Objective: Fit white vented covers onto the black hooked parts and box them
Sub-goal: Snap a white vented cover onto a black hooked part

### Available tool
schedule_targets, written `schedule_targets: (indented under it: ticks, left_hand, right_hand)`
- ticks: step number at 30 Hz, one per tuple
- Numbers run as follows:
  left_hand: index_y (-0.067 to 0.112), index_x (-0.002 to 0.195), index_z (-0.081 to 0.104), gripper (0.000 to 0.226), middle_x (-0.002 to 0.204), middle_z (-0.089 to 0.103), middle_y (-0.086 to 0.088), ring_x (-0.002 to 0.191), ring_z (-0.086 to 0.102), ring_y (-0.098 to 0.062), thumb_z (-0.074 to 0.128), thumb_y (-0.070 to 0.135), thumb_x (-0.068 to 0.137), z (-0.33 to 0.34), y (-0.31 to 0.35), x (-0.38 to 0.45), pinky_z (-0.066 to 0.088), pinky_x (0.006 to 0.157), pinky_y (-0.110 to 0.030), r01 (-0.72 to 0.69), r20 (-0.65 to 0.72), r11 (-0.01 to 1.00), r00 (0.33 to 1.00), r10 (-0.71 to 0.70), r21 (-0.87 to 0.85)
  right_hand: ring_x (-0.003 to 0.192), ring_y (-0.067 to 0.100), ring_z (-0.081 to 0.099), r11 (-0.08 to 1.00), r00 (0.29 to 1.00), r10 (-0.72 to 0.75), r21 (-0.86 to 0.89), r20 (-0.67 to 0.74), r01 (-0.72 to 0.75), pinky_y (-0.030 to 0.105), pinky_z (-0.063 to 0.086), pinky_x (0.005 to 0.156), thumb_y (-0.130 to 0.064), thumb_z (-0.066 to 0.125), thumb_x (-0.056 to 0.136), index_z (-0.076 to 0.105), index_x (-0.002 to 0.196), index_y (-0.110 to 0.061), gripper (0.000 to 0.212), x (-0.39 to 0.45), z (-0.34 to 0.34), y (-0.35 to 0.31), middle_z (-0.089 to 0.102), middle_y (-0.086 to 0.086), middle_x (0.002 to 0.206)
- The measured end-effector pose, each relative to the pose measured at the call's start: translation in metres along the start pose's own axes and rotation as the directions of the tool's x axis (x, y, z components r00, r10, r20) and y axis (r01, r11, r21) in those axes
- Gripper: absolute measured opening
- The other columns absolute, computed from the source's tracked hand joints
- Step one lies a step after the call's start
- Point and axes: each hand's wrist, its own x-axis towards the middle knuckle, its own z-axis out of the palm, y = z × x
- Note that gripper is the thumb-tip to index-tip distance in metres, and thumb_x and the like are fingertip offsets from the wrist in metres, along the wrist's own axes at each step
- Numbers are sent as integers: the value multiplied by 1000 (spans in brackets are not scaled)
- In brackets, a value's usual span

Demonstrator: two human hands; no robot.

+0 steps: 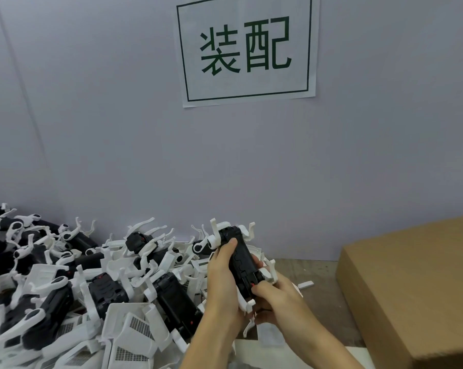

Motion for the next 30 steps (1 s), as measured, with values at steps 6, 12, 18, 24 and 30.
schedule_targets:
  ticks: [6, 12, 18, 24, 30]
  left_hand:
    - [-4, 126, 59, 47, 70, 65, -15, 57, 63, -26, 61, 31, 93, -4, -3, 5, 54, 52, -34, -15, -29, 999, 999, 16, 45]
    - [-4, 126, 59, 48, 68, 65, -13, 56, 63, -26, 62, 31, 92, -4, -2, 3, 54, 50, -34, 0, -21, 999, 1000, 1, 52]
    - [-6, 127, 57, 50, 67, 64, -14, 56, 63, -27, 61, 31, 93, -5, -2, 2, 54, 54, -35, 1, -7, 999, 1000, 0, 45]
    - [-6, 126, 57, 49, 67, 63, -16, 53, 63, -28, 62, 30, 93, -4, -2, 2, 53, 46, -33, 5, -13, 999, 1000, -5, 46]
    - [-8, 126, 57, 49, 68, 64, -15, 57, 65, -26, 61, 29, 93, -5, -4, 5, 53, 49, -32, -30, -34, 996, 999, 33, 80]
  right_hand:
    - [58, 6, 60, 994, 999, 0, -111, -42, -5, 18, 44, 51, -25, 55, 93, 69, 82, -49, 30, -3, 0, -1, 66, -10, 63]
    - [68, 16, 67, 999, 999, 29, -32, -38, -31, 35, 55, 64, -23, 55, 99, 72, 91, -46, 30, -1, 4, 1, 71, 1, 73]
    - [59, 12, 63, 999, 1000, 16, 27, 22, -17, 26, 50, 55, -23, 57, 86, 74, 84, -43, 26, -1, 2, -1, 66, -4, 65]
    - [59, 9, 63, 1000, 998, -10, -9, 60, 11, 22, 49, 54, -26, 55, 77, 72, 77, -44, 24, -4, 1, -4, 66, -6, 64]
    - [58, 7, 57, 994, 1000, -5, -110, 5, 6, 21, 45, 54, -17, 50, 97, 69, 77, -51, 44, -5, 0, -1, 60, -11, 59]
